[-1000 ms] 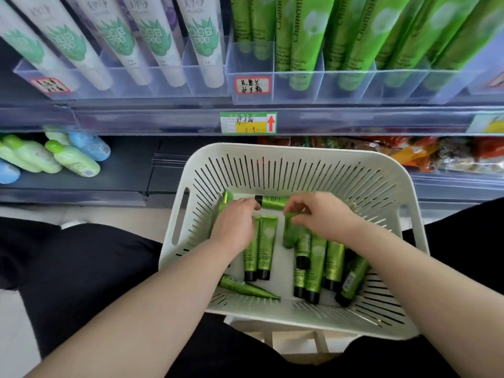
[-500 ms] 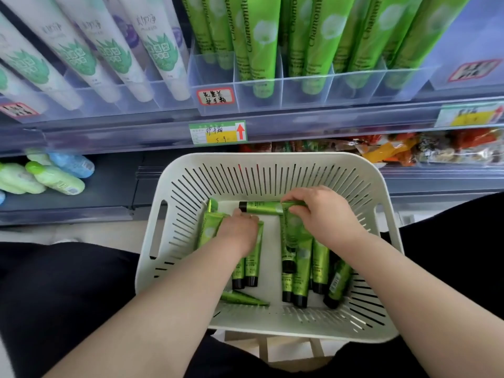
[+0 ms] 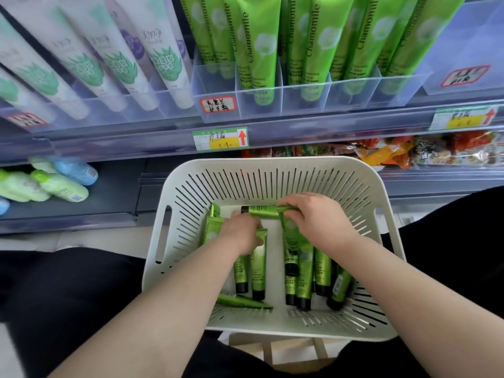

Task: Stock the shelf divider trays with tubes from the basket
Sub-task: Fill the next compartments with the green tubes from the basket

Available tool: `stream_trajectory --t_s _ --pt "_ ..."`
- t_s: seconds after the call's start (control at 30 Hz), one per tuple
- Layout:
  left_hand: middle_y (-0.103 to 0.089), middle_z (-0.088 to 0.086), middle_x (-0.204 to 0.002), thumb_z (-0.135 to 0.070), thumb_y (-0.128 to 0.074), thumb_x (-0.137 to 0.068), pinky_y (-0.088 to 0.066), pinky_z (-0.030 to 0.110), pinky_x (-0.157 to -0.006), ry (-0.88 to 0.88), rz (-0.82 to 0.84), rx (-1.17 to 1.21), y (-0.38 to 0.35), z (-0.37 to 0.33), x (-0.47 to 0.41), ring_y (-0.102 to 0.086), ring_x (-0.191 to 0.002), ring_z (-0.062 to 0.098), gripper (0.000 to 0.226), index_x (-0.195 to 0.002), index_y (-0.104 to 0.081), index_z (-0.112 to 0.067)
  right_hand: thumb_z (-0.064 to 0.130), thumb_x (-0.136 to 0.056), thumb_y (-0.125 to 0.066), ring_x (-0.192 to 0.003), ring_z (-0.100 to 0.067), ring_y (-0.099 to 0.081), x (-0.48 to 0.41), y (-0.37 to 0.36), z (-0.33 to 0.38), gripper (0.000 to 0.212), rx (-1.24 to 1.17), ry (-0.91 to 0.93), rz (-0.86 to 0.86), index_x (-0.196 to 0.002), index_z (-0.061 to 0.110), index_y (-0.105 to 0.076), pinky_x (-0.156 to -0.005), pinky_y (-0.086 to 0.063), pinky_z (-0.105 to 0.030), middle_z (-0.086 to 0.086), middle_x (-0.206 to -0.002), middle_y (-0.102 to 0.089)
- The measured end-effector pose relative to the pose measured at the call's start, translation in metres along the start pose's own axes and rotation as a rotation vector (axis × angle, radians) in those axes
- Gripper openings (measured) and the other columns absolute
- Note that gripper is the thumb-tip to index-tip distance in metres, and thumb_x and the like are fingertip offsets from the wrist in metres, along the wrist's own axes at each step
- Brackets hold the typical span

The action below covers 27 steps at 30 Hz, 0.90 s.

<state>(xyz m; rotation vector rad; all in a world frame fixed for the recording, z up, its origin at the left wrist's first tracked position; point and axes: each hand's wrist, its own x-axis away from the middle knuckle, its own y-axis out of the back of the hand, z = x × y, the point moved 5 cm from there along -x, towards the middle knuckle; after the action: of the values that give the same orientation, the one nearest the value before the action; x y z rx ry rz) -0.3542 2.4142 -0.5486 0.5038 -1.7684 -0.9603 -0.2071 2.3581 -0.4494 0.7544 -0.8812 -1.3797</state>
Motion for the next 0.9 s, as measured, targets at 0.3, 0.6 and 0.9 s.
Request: stream_trajectory --t_s 0.3,0.6,0.9 --pt "-0.062 -0.008 -0.09 -0.022 -0.06 -0.093 -0.04 0.023 -0.066 -0.069 -0.344 0.468 0.048 0.003 0.057 -0.057 -0.078 0.007 0.004 -0.094 -0.063 -0.025 0.027 -0.093 -0.055 -0.102 -0.017 -0.061 0.01 0.024 0.023 0.024 0.092 0.009 -0.083 -0.115 0.031 -0.063 -0.081 -0.052 -0.033 0.008 -0.11 -0.067" --pt "-0.068 -0.007 -0.095 -0.023 -0.058 -0.094 -0.04 0.023 -0.072 -0.099 -0.883 0.588 0.157 0.006 0.133 -0.06 -0.087 0.014 0.016 -0.105 -0.069 -0.021 0.025 -0.093 -0.056 -0.098 -0.024 -0.059 0.013 0.111 0.073 0.021 0.094 0.095 -0.343 -0.112 0.026 -0.064 -0.075 -0.049 -0.037 0.002 -0.101 -0.069" --pt "-0.057 -0.017 -0.08 -0.015 -0.053 -0.095 -0.035 0.008 -0.063 -0.199 -1.243 0.627 0.272 0.003 0.191 -0.055 -0.077 0.007 0.015 -0.099 -0.067 -0.02 0.02 -0.093 -0.055 -0.092 -0.023 -0.058 0.004 0.183 0.115 0.022 0.075 0.234 -0.538 -0.113 0.022 -0.064 -0.07 -0.049 -0.035 0.001 -0.099 -0.065"
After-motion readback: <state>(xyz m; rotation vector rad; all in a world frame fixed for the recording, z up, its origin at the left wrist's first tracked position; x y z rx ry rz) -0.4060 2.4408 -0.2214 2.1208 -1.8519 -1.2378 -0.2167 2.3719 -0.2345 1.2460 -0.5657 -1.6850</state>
